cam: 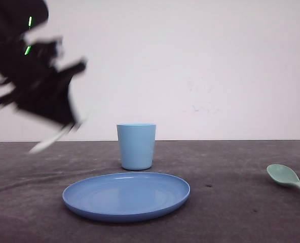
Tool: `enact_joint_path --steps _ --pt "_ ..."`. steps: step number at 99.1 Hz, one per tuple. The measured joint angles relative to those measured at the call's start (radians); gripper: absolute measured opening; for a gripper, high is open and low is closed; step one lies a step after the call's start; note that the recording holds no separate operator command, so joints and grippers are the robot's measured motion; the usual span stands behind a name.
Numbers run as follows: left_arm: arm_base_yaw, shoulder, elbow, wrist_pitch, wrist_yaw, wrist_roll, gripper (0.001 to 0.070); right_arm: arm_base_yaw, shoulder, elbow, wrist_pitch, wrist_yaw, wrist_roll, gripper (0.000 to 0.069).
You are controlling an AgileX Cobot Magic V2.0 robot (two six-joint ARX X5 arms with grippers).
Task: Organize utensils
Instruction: 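Lift the white fork with the left gripper toward the blue cup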
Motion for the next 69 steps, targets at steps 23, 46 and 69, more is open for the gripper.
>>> enact_joint_path --steps 23,46,69 --pt "-0.037 -0.019 0.01 0.385 0.146 0.0 0.0039 0.0 0.0 0.0 0.0 0.0 -0.002 0.068" --pt "-0.074 0.003 0.01 0.685 0.151 0.056 0.0039 0.0 0.0 0.0 0.0 0.0 -0.003 0.068" --pt "-0.086 0.103 0.01 0.84 0.151 0.14 0.0039 0.0 0.0 0.0 0.0 0.0 -0.003 0.068"
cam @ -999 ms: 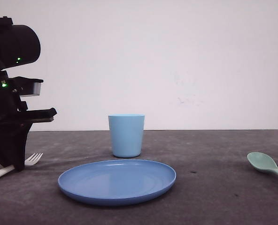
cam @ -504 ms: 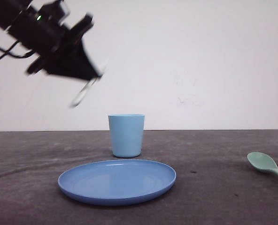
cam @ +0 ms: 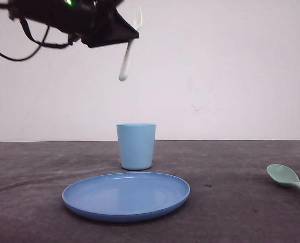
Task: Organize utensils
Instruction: 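Lift the white fork with the left gripper toward the blue cup, then lower the fork into the blue cup and open the left gripper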
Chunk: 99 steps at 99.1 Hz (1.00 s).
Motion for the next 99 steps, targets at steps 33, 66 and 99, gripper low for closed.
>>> enact_joint_path --steps 33,66,99 --pt "-0.001 0.185 0.0 0.132 0.0 0.019 0.0039 0.0 0.0 0.0 0.0 0.0 0.0 0.068" --pt "-0.007 0.298 0.0 0.126 0.0 0.019 0.0039 0.0 0.0 0.0 -0.011 0.0 0.0 0.068" --pt "-0.007 0.306 0.0 0.079 0.0 0.019 0.0039 0.0 0.0 0.0 -0.011 0.0 0.0 0.068"
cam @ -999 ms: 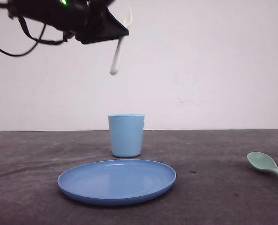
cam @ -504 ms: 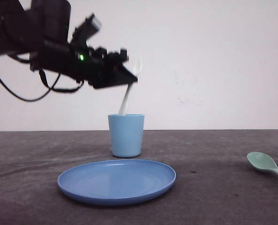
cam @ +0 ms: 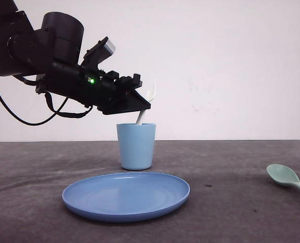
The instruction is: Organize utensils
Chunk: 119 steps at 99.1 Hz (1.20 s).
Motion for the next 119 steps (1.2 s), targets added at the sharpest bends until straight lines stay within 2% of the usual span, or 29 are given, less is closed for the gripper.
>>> enact_joint_path --steps 14,36,42,54,66,76,83,100,119 --pt "0.0 0.0 0.0 -0.052 0.0 0.0 0.0039 0.0 0.0 0.0 0.0 0.0 0.0 0.068" --pt "0.0 0.0 0.0 -0.052 0.0 0.0 0.0051 0.0 0.0 0.0 0.0 0.0 0.0 0.068" --pt "0.0 0.0 0.0 -0.052 0.0 0.0 0.0106 0.0 0.0 0.0 0.0 0.0 0.0 0.068" --pt "0.0 0.0 0.0 -0.052 0.0 0.0 0.0297 0.0 0.0 0.0 0.0 0.0 0.0 0.068" --pt "0.0 0.0 0.0 -0.053 0.0 -0.01 0.0349 0.0 0.001 0.0 0.0 -0.009 0.0 0.068" --pt "0.01 -0.019 0.0 -0.079 0.004 -0.056 0.0358 0.0 0.015 0.0 0.0 -0.05 0.0 0.068" --pt "0.021 -0.065 0.0 -0.12 0.004 -0.084 0.0359 0.001 0.039 0.0 0.0 -0.088 0.0 0.068" --pt "0.06 -0.255 0.0 -0.278 0.004 -0.104 0.0359 0.017 0.113 0.0 0.009 -0.181 0.004 0.068" --pt "0.126 -0.455 0.0 -0.541 0.005 -0.107 0.0359 0.056 0.217 0.0 0.045 -0.194 0.01 0.0679"
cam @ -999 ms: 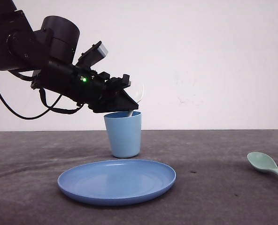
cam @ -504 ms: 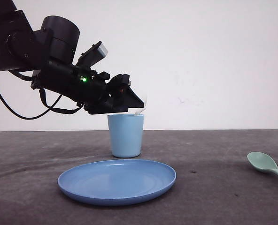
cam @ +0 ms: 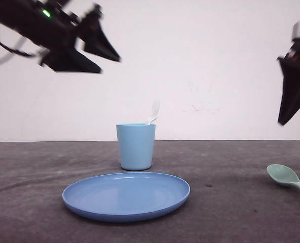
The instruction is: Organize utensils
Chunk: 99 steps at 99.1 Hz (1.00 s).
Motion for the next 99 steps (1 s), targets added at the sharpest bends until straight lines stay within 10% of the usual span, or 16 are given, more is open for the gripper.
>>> enact_joint_path --steps 36,60,99 --pt "0.154 -0.328 0.0 -0.433 -0.029 0.054 0.0357 0.077 0.156 0.0 0.106 0.0 0.016 0.0679" --pt "0.217 -0.455 0.0 -0.694 -0.192 0.114 0.0357 0.113 0.221 0.0 0.176 0.0 0.039 0.0679" --pt "0.23 -0.534 0.0 -0.801 -0.239 0.132 0.0357 0.156 0.262 0.0 0.208 -0.015 0.053 0.0622"
